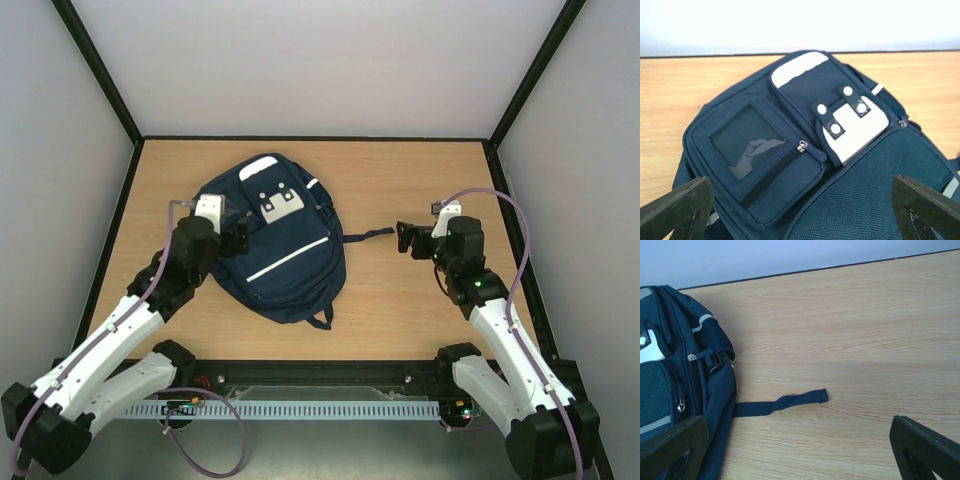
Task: Pack the student bag
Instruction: Reset both arms
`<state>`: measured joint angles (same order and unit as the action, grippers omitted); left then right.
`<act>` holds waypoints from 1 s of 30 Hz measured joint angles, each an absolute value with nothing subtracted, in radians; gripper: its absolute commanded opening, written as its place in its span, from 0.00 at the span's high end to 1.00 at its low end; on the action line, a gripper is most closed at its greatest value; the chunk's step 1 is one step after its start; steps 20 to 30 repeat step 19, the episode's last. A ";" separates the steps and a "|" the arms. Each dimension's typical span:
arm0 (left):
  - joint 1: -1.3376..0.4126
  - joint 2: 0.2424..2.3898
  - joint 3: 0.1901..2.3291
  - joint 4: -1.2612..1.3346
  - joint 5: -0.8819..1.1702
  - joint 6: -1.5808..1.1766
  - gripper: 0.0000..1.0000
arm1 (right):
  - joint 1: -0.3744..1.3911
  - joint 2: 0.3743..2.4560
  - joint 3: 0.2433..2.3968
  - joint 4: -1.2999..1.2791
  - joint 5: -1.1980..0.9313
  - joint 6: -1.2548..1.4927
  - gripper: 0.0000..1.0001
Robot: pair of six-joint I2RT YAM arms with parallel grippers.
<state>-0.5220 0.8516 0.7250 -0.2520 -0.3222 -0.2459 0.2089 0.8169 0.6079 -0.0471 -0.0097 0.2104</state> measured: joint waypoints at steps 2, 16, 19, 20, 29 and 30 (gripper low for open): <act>-0.522 0.817 0.710 -0.237 -0.324 -0.242 0.00 | 0.208 0.816 0.609 -0.046 -0.009 0.223 0.00; -0.522 0.817 0.694 -0.223 -0.342 -0.238 0.01 | 0.197 0.805 0.614 -0.046 -0.001 0.252 0.00; -0.522 0.817 0.694 -0.223 -0.344 -0.238 0.01 | 0.196 0.805 0.614 -0.046 -0.001 0.252 0.01; -0.522 0.817 0.694 -0.223 -0.344 -0.238 0.01 | 0.196 0.805 0.614 -0.046 -0.001 0.252 0.01; -0.522 0.817 0.694 -0.223 -0.344 -0.238 0.01 | 0.196 0.805 0.614 -0.046 -0.001 0.252 0.01; -0.522 0.817 0.694 -0.223 -0.344 -0.238 0.01 | 0.196 0.805 0.614 -0.046 -0.001 0.252 0.01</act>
